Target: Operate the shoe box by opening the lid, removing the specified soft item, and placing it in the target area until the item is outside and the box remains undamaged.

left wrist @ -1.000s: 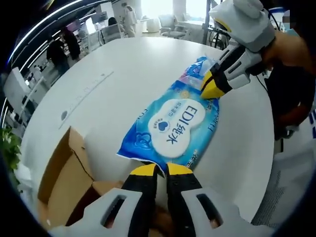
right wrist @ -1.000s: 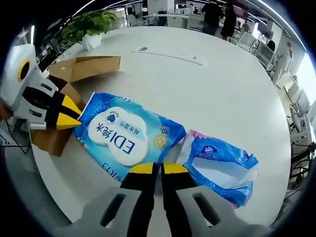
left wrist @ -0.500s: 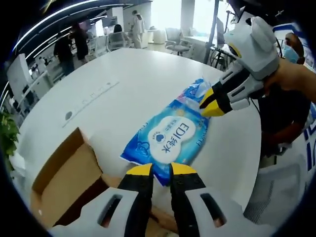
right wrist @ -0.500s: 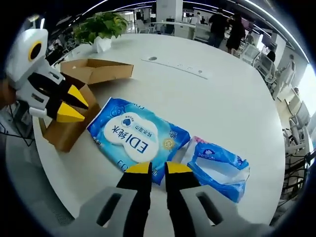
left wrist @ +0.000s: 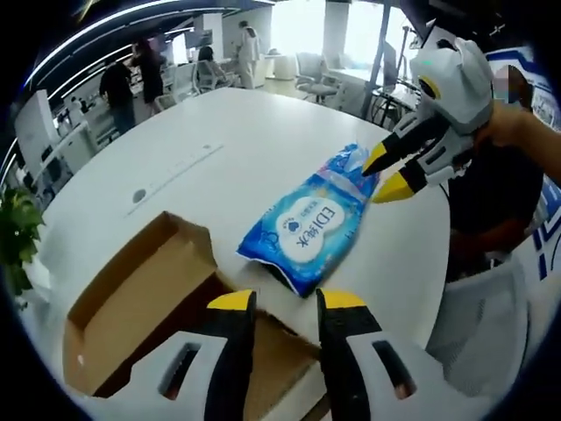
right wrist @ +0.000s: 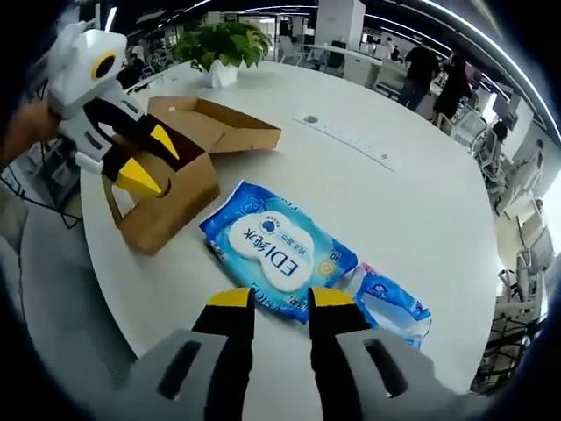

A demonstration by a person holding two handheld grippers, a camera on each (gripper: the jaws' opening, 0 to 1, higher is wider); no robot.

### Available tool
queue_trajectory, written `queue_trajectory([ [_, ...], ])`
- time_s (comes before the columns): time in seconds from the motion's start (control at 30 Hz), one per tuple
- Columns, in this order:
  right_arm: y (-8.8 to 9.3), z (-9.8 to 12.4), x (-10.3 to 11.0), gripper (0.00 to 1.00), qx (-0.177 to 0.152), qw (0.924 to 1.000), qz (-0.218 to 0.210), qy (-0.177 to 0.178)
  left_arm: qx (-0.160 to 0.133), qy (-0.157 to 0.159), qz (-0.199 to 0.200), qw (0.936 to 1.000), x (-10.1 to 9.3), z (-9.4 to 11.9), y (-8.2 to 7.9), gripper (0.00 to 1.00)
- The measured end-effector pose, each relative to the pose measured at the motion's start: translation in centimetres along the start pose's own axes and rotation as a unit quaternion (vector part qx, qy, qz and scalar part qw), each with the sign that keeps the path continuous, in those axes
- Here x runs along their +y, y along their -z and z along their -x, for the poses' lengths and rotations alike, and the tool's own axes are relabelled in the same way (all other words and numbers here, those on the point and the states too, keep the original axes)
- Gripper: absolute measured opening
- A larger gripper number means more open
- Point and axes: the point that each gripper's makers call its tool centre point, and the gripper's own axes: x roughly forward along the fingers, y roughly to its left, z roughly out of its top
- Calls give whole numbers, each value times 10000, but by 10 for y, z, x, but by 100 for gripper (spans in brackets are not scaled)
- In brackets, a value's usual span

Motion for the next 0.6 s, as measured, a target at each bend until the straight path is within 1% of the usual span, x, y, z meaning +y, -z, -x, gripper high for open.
queue_trajectory([
  [0.1,-7,4,11,29,-41,9995,256,-196,-64,-45,50,10000,4,13,5,31],
  [0.13,-10,5,16,31,-57,9988,390,-297,-63,-79,136,9999,7,18,8,31],
  [0.2,-13,6,23,33,-40,9973,604,-411,-80,-132,197,9997,11,25,11,31],
  [0.27,-19,7,31,35,-100,9956,769,-533,-118,-234,257,9993,18,33,16,32],
  [0.4,-33,8,49,39,-270,9919,920,-835,-215,-405,445,9980,31,50,27,35],
  [0.53,-41,5,60,47,-294,9889,1057,-1000,-271,-471,385,9978,41,61,42,44],
  [0.6,-45,3,65,49,-289,9865,1200,-1077,-265,-552,524,9967,48,67,52,45],
])
